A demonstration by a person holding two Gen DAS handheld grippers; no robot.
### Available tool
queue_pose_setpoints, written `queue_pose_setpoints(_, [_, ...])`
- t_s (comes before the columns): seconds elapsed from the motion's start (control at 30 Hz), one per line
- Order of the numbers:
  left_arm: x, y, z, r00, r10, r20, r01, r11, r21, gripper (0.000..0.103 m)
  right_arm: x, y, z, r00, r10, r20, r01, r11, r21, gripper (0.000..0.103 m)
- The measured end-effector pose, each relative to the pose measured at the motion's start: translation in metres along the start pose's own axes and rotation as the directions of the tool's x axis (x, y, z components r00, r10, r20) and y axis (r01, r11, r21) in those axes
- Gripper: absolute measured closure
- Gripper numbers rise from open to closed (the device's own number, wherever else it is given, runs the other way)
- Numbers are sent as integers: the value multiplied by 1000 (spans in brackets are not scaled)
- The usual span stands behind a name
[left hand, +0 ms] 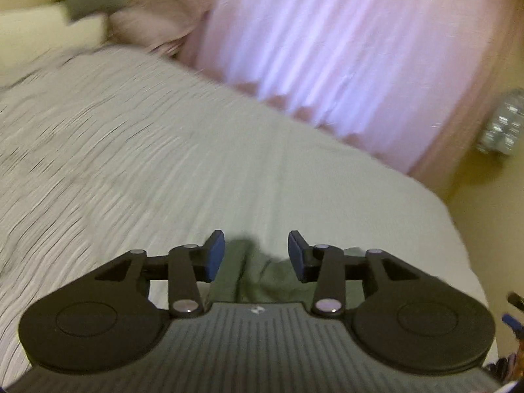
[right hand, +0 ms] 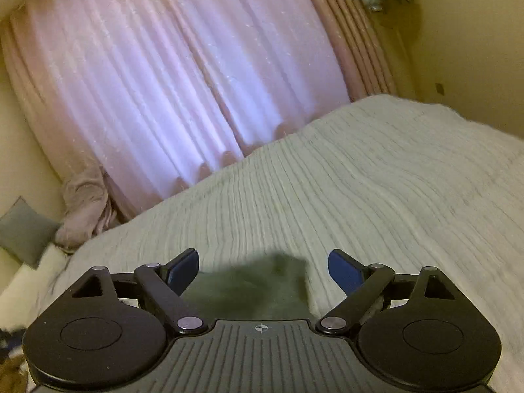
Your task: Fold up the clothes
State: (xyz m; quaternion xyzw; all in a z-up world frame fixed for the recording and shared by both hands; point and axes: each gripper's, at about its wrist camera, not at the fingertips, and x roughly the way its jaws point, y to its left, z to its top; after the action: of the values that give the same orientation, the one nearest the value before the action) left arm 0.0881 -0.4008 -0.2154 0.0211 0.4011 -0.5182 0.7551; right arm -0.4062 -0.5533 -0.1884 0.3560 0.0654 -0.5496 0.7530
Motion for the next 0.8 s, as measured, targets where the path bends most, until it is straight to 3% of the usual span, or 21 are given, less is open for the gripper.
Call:
queue_pose_setpoints(0.07, [-3,26,-22,997,22,-73,-23,1000,-10,59,-4,-4,-23,998,12,-62,-10,999,36,14])
queue_pose_setpoints(0.17, [-2,54,-68,975,21,-220,-31,999,-42,61,-30,-17,-95,976,7,-219,29,987,160,14])
queue_pose_setpoints(0.23, [-3,63,-100,956,-20,-294,2,998,-60,61,-48,-26,-143,946,14,-322,67,969,239,16])
queue_pose_setpoints(0.3, [-9,64,-127,936,-61,-348,45,998,-51,61,-65,-35,-191,907,30,-421,113,943,312,33])
queue_pose_setpoints(0.33, [-14,62,-139,928,-72,-365,57,997,-53,61,-74,-40,-216,883,42,-468,139,928,346,33])
queue_pose_setpoints(0.4, [-24,59,-157,915,-92,-394,76,996,-56,61,-90,-49,-256,858,97,-504,189,854,485,34])
queue_pose_setpoints(0.47, [-32,58,-169,902,-110,-418,94,994,-59,61,-90,-52,-275,856,120,-502,206,812,546,34])
queue_pose_setpoints(0.53, [-39,56,-180,888,-128,-441,112,992,-63,61,-89,-55,-292,856,140,-497,222,769,599,50])
queue_pose_setpoints(0.63, [-45,37,-179,877,-134,-462,181,982,59,61,-87,-59,-318,856,170,-488,244,698,673,70])
queue_pose_setpoints(0.67, [-47,31,-176,876,-132,-464,197,976,94,61,-83,-55,-315,861,164,-482,249,690,679,101])
queue_pose_setpoints(0.77, [-48,15,-168,873,-157,-462,252,956,152,61,-93,-54,-304,890,124,-438,227,713,663,102])
queue_pose_setpoints(0.8, [-50,12,-166,871,-169,-462,264,953,150,61,-100,-55,-299,886,109,-450,229,741,631,102])
